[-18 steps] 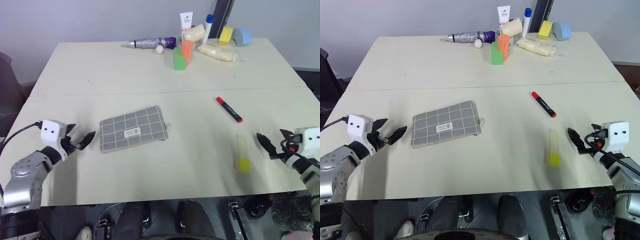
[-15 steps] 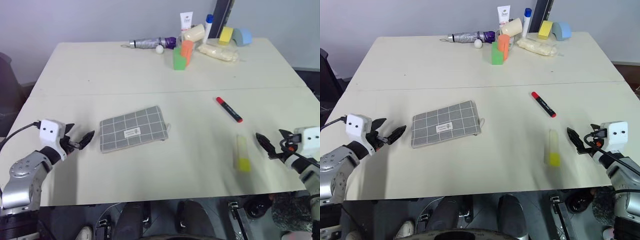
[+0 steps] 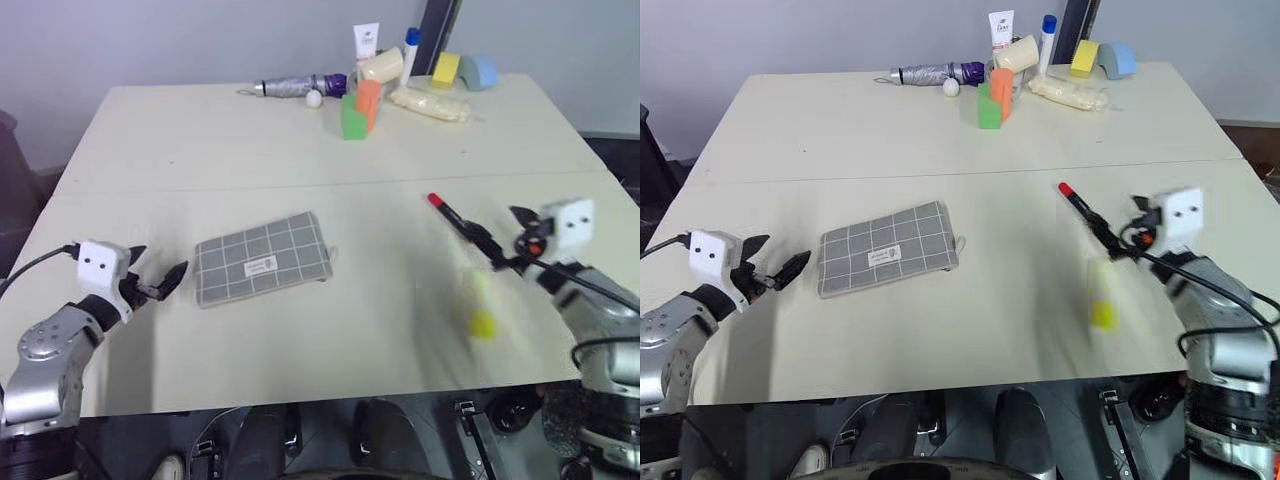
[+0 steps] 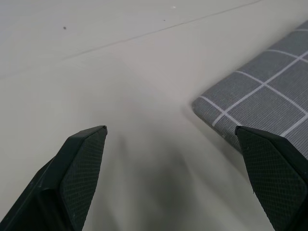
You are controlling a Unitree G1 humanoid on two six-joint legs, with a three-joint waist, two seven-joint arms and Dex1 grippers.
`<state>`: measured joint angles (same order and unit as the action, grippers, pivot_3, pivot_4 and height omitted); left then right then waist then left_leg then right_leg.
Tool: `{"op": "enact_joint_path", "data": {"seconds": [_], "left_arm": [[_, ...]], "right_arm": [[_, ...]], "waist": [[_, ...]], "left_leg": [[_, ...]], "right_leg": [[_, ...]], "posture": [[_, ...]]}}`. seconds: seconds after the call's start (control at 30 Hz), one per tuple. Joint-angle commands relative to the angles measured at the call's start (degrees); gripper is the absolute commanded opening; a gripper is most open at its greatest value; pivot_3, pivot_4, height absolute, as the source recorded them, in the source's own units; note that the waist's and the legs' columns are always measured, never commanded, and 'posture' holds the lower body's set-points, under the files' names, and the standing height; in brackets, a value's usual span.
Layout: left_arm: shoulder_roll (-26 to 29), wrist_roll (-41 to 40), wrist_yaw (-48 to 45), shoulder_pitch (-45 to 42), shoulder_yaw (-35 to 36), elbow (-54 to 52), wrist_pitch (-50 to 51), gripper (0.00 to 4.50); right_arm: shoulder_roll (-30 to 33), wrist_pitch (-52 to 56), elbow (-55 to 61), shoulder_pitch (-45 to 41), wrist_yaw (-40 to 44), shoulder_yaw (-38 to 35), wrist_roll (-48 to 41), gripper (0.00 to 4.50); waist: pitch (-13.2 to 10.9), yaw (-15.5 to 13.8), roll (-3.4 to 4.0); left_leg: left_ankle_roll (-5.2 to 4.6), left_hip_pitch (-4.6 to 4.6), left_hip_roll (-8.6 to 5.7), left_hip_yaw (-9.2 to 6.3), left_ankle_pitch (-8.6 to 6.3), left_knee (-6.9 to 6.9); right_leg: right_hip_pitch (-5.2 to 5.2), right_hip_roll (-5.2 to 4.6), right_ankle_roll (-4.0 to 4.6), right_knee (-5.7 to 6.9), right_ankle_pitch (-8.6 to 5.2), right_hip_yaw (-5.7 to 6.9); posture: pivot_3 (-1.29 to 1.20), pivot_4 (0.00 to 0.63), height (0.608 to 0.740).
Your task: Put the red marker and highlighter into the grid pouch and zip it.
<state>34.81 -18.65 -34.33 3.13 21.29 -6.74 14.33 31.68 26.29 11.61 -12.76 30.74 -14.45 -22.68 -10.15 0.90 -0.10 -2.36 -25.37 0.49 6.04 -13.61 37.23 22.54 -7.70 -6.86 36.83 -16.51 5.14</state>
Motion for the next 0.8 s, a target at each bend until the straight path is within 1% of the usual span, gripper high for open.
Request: {"op": "enact_joint_path", "data": {"seconds": [0.03,0.07,0.17,0.23,0.37,0.4,0.47,0.57,0.8], "left_arm": [[1.02,3.83,0.3,2.69,0.33,-2.42,-5.98,4.49],[0.98,4.36,0.26,3.22,0.28,-2.47,-6.89,4.49],[1.2,6.28,-0.18,4.85,0.1,-2.07,-10.38,4.5],[2.09,8.7,-1.0,6.31,-0.58,-1.58,-13.95,4.5],[4.12,11.12,-2.55,7.35,-1.07,0.31,-19.43,4.5],[4.89,11.61,-3.25,7.53,-1.31,0.95,-20.84,4.5],[6.93,13.6,-5.02,8.04,-2.24,2.92,-24.93,4.5],[9.49,15.2,-7.48,7.14,-3.88,7.2,-30.78,4.5],[13.19,18.28,-11.47,-0.45,-9.8,19.66,-43.93,4.5]], "right_arm": [[-2.82,1.04,2.31,-4.33,-0.16,7.29,1.31,4.5],[-3.42,1.34,2.1,-5.24,-0.43,8.56,1.71,4.5],[-4.79,2.16,1.26,-7.93,0.18,13.15,3.19,3.65],[-6.06,3.08,-0.05,-10.19,-0.25,17.26,5.25,2.68],[-8.77,4.99,-3.95,-13.48,-2.58,20.95,8.6,0.41],[-9.27,5.19,-4.96,-14.06,-3.18,21.5,9.44,0.04],[-10.66,5.49,-7.19,-15.54,-4.76,22.37,11.1,0.04],[-12.61,4.83,-9.16,-17.01,-5.19,24.52,13.16,0.04],[-17.41,5.83,-17.28,-21.44,-7.75,26.14,16.59,0.04]], "waist": [[0.0,0.0,0.0],[0.0,-0.16,0.0],[0.0,-0.46,-0.01],[0.0,-0.23,-0.02],[0.01,0.04,-0.01],[0.01,-0.02,-0.01],[0.01,0.03,-0.02],[0.01,0.18,-0.01],[0.01,0.06,0.0]], "left_leg": [[0.0,0.0,0.0,0.01,0.0,0.0],[0.02,-0.01,0.0,0.01,0.02,0.0],[0.02,-0.03,-0.04,0.01,0.0,0.01],[0.1,-0.02,-0.04,0.0,-0.11,0.02],[0.14,-0.02,0.01,0.0,-0.12,-0.09],[0.18,-0.03,0.01,0.01,-0.09,-0.1],[0.4,-0.04,0.0,0.01,0.05,-0.1],[0.43,-0.05,0.0,0.05,0.06,-0.13],[0.45,-0.05,0.0,0.08,0.09,-0.15]], "right_leg": [[0.0,0.0,0.0,-0.01,0.0,0.0],[0.0,-0.01,0.0,-0.01,0.0,0.0],[0.04,-0.06,0.01,-0.03,0.0,0.02],[0.18,-0.07,0.05,-0.1,0.03,0.03],[0.26,-0.04,0.17,-0.15,0.11,0.03],[0.3,-0.04,0.18,-0.14,0.11,0.03],[0.31,-0.04,0.18,-0.15,0.12,0.03],[0.36,-0.03,0.18,-0.14,0.12,0.04],[0.44,-0.02,0.19,-0.03,0.13,0.11]], "posture": [[0.0,0.15,0.74],[0.0,0.15,0.74],[0.0,0.15,0.74],[0.0,0.15,0.74],[0.0,0.15,0.74],[0.0,0.15,0.74],[0.0,0.15,0.74],[0.0,0.15,0.74],[0.0,0.15,0.74]]}}
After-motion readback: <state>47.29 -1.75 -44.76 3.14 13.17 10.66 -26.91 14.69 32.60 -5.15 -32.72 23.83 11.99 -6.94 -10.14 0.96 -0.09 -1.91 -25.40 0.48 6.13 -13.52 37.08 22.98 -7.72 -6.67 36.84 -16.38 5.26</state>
